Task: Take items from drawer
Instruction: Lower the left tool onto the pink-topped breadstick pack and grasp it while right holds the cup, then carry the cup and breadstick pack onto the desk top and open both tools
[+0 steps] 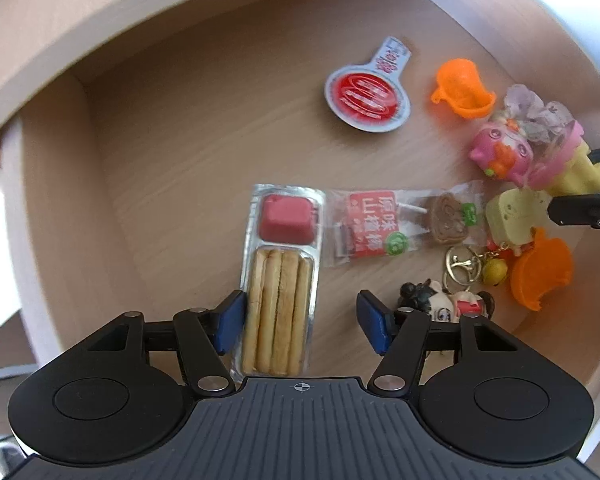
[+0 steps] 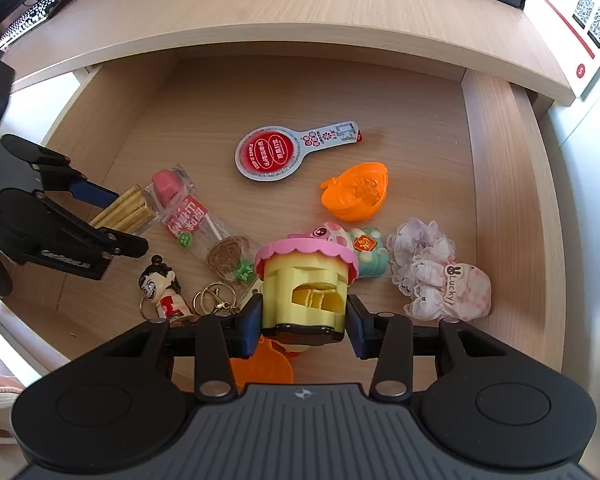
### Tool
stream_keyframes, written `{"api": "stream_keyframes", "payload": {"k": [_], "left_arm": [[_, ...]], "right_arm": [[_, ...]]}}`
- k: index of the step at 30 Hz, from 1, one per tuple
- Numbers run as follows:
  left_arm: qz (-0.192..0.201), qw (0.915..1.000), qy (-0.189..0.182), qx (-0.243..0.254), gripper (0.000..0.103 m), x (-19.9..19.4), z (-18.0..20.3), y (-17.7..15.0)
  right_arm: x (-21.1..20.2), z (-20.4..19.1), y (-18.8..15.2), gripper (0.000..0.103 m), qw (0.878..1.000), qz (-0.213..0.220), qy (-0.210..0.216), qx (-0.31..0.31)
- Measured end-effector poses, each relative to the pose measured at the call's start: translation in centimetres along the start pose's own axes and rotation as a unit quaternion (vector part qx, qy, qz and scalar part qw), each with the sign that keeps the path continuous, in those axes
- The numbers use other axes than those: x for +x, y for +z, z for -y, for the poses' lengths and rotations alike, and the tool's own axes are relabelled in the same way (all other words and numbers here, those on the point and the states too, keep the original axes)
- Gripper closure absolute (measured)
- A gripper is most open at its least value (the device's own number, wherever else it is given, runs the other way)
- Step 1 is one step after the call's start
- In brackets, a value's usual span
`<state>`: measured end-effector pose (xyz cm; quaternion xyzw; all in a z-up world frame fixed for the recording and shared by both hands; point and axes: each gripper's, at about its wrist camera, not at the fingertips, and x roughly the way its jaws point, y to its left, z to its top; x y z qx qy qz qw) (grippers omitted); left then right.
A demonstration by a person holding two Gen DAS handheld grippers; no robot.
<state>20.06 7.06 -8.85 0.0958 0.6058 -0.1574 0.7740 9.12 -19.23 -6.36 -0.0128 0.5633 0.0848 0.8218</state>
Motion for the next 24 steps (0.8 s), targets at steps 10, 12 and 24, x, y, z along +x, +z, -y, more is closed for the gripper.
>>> {"api": "stream_keyframes", "payload": {"k": [10,12,24], "left_arm": [[0.032,0.9991,-0.018,-0.024,0.068,-3.3,0.3,-1.4],[0.079,0.9949,-0.05,-0.039,0.069,-6.2,0.3,-1.2],[0.307,0.9452,-0.042,-0.104,0.069,-15.2,-2.2,11.1]], "right_arm": [[-3.0,0.2,0.1,0.061,0.999,0.028,0.008,0.026],[-4.6,0.7,0.5,0.061,0.998,0.048,0.007,0.04],[-10.3,4.9,11.5,0.061,0.967,0.232,-0.057,0.087]]}}
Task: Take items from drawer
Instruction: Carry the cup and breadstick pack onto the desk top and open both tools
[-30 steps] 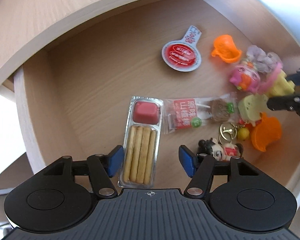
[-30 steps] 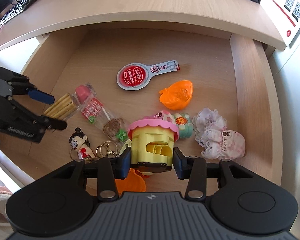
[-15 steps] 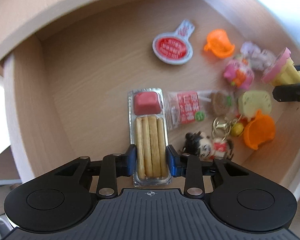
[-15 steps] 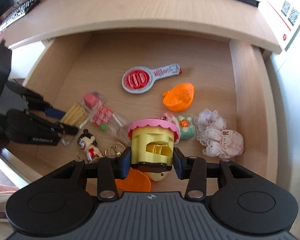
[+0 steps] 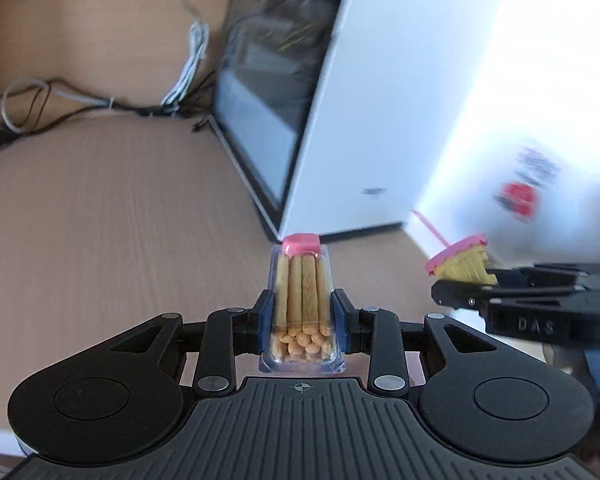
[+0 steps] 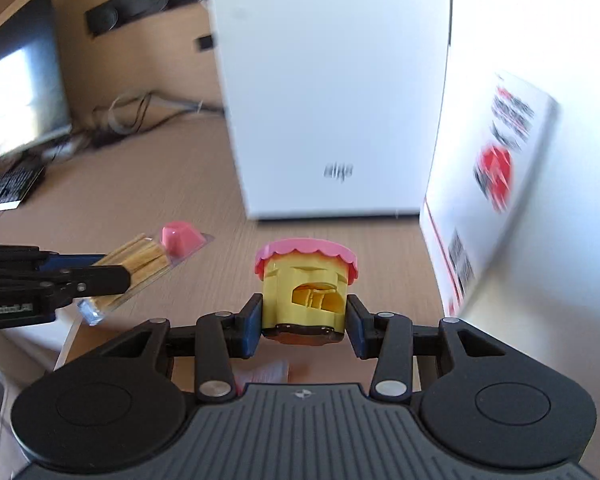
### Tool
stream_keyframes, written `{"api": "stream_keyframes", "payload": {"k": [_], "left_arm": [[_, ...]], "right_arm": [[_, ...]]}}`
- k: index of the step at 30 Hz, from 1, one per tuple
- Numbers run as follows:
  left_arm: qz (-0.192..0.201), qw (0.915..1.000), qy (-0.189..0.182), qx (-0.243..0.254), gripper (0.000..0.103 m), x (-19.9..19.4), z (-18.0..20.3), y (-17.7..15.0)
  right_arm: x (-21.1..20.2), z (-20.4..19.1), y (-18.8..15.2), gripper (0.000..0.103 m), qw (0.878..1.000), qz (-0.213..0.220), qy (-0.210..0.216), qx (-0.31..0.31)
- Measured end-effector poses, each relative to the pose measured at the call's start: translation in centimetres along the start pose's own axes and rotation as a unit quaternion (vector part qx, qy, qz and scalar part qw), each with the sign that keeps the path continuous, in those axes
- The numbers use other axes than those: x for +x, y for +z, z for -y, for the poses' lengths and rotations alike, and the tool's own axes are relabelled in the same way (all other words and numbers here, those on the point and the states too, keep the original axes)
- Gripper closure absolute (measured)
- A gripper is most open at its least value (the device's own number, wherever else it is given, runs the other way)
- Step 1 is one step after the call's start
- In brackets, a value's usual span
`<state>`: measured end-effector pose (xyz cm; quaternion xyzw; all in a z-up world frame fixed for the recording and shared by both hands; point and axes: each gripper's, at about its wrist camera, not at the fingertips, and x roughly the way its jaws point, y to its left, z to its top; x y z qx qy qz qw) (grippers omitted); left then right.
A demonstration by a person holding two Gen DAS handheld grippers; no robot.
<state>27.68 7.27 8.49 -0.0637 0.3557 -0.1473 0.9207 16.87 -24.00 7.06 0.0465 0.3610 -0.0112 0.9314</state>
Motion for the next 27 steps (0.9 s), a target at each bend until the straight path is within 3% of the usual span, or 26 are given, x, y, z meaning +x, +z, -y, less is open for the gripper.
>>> {"api": "stream_keyframes", "payload": {"k": [4,8,12,15,16,18,22,25,27], "left_arm": [[-0.04,0.999,0.011,-0.017,0.069,4.7,-1.5,0.4],[-0.059,0.998,0.017,-0.015,0.066,6.5,-2.4,-0.5],[-0.035,0.9989,0.0,-0.031,0.065,7.7,-2.6,-2.1],[-0.02,0.9968,-0.023,-0.074,0.065,7.6,-3.2,-2.3],[-0.022,0.9967,-0.024,-0.074,0.065,7.5,-3.1,-2.2],[-0.021,0.9983,-0.001,-0.055,0.065,7.3,-2.7,-1.9],[0.04,0.9975,0.04,-0.043,0.075,4.5,-2.9,-1.2],[0.067,0.9963,0.014,-0.052,0.074,1.0,-3.5,-0.7],[0.057,0.9978,0.005,-0.034,0.074,-1.2,-3.2,-1.0]], "right_arm": [[6.3,0.3,1.4,0.061,1.0,-0.02,-0.008,0.001],[11.1,0.0,1.8,0.061,0.999,-0.042,0.005,-0.004],[13.1,-0.4,1.1,0.061,0.999,-0.046,0.007,-0.023],[13.2,-0.6,1.1,0.058,0.999,-0.039,0.013,-0.034],[13.0,-0.6,1.1,0.05,0.999,-0.037,0.021,-0.03],[11.9,-0.4,1.2,0.039,0.999,-0.023,0.035,-0.013],[8.2,-0.4,1.0,0.033,1.0,0.016,0.02,-0.01],[4.6,-0.5,0.1,0.02,0.999,0.041,0.001,-0.014],[2.7,-0.3,-0.8,0.018,0.999,0.038,0.002,-0.01]]}}
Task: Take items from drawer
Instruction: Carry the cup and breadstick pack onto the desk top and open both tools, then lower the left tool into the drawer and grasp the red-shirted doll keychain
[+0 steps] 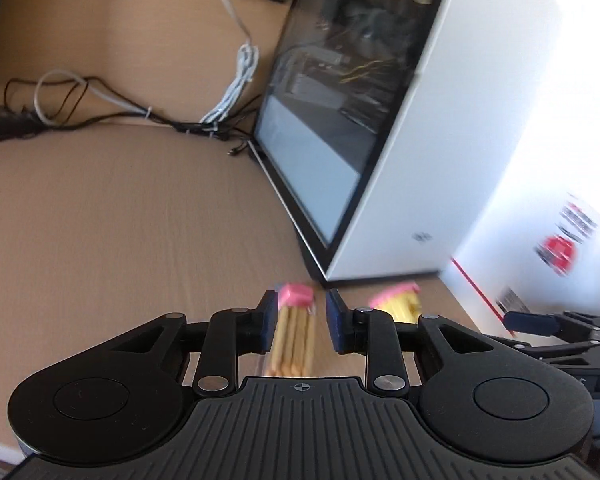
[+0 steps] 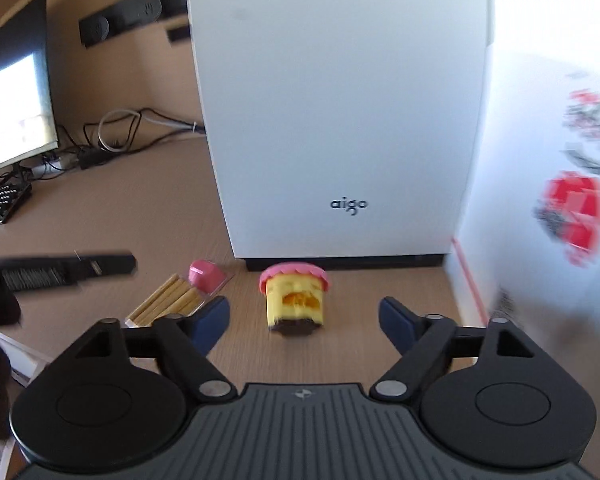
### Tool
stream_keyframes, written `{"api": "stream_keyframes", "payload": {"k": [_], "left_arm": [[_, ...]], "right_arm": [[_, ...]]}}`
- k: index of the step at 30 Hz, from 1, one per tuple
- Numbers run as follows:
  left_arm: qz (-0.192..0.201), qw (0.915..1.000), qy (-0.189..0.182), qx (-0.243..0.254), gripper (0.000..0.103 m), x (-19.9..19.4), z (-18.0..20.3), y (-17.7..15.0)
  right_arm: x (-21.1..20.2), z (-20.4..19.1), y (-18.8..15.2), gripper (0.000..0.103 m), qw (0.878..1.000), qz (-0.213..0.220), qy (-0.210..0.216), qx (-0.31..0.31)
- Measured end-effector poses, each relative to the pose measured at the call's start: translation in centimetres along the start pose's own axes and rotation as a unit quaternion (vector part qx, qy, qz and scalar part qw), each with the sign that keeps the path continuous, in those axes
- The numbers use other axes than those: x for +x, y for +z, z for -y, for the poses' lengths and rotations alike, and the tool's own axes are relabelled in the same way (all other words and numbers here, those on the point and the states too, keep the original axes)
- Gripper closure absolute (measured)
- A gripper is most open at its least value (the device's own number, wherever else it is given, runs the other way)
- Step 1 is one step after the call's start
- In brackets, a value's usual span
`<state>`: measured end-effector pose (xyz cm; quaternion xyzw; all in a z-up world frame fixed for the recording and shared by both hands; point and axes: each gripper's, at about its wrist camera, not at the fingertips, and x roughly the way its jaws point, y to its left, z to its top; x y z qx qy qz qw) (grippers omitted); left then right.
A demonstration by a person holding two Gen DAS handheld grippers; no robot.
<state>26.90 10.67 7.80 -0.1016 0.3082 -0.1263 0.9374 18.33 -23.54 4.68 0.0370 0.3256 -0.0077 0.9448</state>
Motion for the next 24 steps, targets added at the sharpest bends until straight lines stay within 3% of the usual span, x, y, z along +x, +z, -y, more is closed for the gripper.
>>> {"api": "stream_keyframes", "payload": {"k": [2,4,6,8,9,11,13,15,20,24], "left_arm": [[-0.04,0.9983,-0.024,0.036,0.074,-1.6,0.6,-0.9],[-0.107,0.9896,-0.055,0.079,0.074,-2.2,1.7,-2.9],[-0.211,0.9654,-0.082,0.13,0.073,-1.2,2.8,-6.2],[-0.31,0.9358,-0.07,0.151,0.072,0.4,3.4,-9.9],[-0.361,0.9209,-0.056,0.135,0.072,1.4,3.1,-11.7],[-0.423,0.9038,-0.041,0.05,0.071,2.9,2.0,-14.1],[-0.445,0.8935,-0.037,-0.051,0.071,3.8,0.8,-15.5],[-0.445,0.8885,-0.03,-0.108,0.071,4.3,0.5,-16.4],[-0.446,0.8845,0.013,-0.137,0.071,5.8,0.8,-17.7],[-0.433,0.8886,0.028,-0.148,0.07,7.3,0.7,-18.3]], "right_arm": [[-1.5,0.2,-1.1,0.018,1.0,-0.011,0.004,0.004],[-3.1,0.4,-2.7,0.018,1.0,-0.016,0.005,0.006],[-4.0,0.5,-4.3,0.016,0.999,-0.029,0.013,0.005],[-4.2,0.2,-5.6,0.015,0.997,-0.069,0.031,-0.007],[-4.1,0.0,-6.2,0.015,0.995,-0.088,0.034,-0.012],[-3.7,-0.5,-7.3,0.015,0.992,-0.124,0.023,-0.018],[-3.6,-0.5,-8.2,0.015,0.989,-0.142,0.018,-0.022],[-3.7,-0.6,-8.7,0.015,0.988,-0.15,0.017,-0.023],[-4.0,-0.2,-9.2,0.015,0.986,-0.162,0.014,-0.021],[-3.7,0.4,-9.2,0.015,0.986,-0.166,0.005,-0.019]]}}
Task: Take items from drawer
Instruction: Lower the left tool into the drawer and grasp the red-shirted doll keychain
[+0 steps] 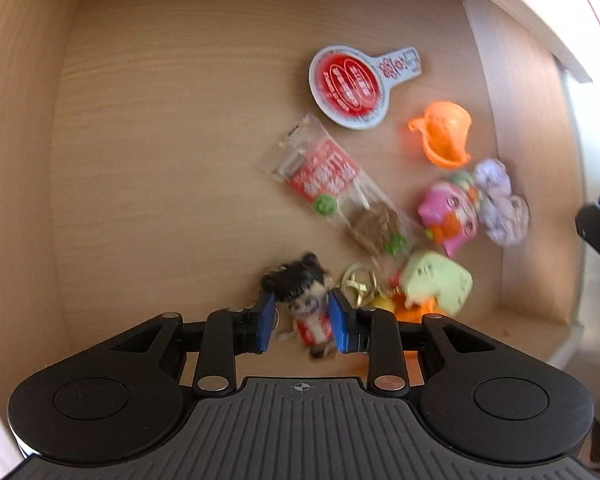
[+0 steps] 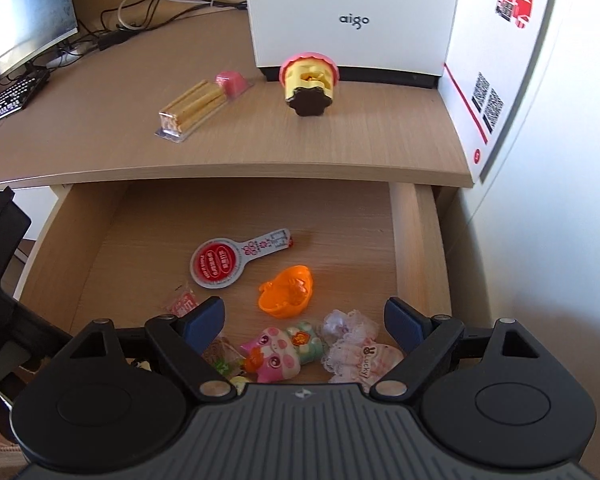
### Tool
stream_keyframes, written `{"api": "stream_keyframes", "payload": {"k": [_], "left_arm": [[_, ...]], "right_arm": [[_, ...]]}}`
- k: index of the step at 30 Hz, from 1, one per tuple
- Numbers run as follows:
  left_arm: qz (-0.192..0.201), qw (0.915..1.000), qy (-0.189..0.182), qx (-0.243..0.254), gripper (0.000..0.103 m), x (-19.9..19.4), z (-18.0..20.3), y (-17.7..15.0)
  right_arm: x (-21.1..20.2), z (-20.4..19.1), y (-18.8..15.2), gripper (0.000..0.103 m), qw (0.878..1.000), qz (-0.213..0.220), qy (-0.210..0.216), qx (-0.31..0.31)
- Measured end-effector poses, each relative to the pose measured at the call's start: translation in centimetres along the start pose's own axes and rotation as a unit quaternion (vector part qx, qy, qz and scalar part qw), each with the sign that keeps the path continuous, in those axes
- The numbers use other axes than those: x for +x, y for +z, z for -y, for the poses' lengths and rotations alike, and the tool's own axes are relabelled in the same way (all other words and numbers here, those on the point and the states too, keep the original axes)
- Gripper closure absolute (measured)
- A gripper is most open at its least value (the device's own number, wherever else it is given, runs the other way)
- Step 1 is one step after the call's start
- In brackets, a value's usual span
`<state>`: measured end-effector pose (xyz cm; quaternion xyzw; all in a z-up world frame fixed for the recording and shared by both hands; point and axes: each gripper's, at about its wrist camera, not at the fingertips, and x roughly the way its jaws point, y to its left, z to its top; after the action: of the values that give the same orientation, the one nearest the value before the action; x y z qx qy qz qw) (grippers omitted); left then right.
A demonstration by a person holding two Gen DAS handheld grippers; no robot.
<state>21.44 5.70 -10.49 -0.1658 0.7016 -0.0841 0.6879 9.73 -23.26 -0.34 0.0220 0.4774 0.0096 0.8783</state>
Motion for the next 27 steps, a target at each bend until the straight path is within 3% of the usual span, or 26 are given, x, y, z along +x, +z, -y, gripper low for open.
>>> {"api": "stream_keyframes", "payload": {"k": [3,6,9,12,20,23,26,27], "left_arm": [[0.011,0.9999,0.002,0.009,0.065,1.0,0.8,0.3],[0.031,0.9983,0.006,0.049,0.065,1.4,2.2,0.2],[0.04,0.9955,0.012,0.085,0.066,1.4,3.0,-0.2],[0.067,0.9903,0.027,0.119,0.066,0.2,3.0,-1.3],[0.122,0.9846,0.006,0.125,0.067,-5.5,0.9,-4.1],[0.14,0.9826,-0.007,0.122,0.067,-7.4,0.3,-5.2],[0.147,0.9819,-0.016,0.118,0.067,-7.7,0.1,-6.0],[0.148,0.9818,-0.016,0.118,0.067,-7.9,0.0,-6.2]], "right_arm": [[0.8,0.5,-0.1,0.015,1.0,-0.024,0.0,0.008],[2.2,0.8,-0.5,0.015,0.996,-0.084,0.029,0.032],[4.2,0.9,-1.4,0.015,0.979,-0.174,0.072,0.078],[5.8,0.4,-2.5,0.015,0.962,-0.231,0.1,0.109],[9.1,-3.6,-3.2,0.015,0.953,-0.292,0.072,0.047],[9.6,-4.9,-3.2,0.021,0.954,-0.292,0.058,0.022],[10.0,-5.6,-3.3,0.039,0.953,-0.297,0.054,0.003],[10.0,-5.7,-3.4,0.051,0.952,-0.3,0.055,0.003]]}}
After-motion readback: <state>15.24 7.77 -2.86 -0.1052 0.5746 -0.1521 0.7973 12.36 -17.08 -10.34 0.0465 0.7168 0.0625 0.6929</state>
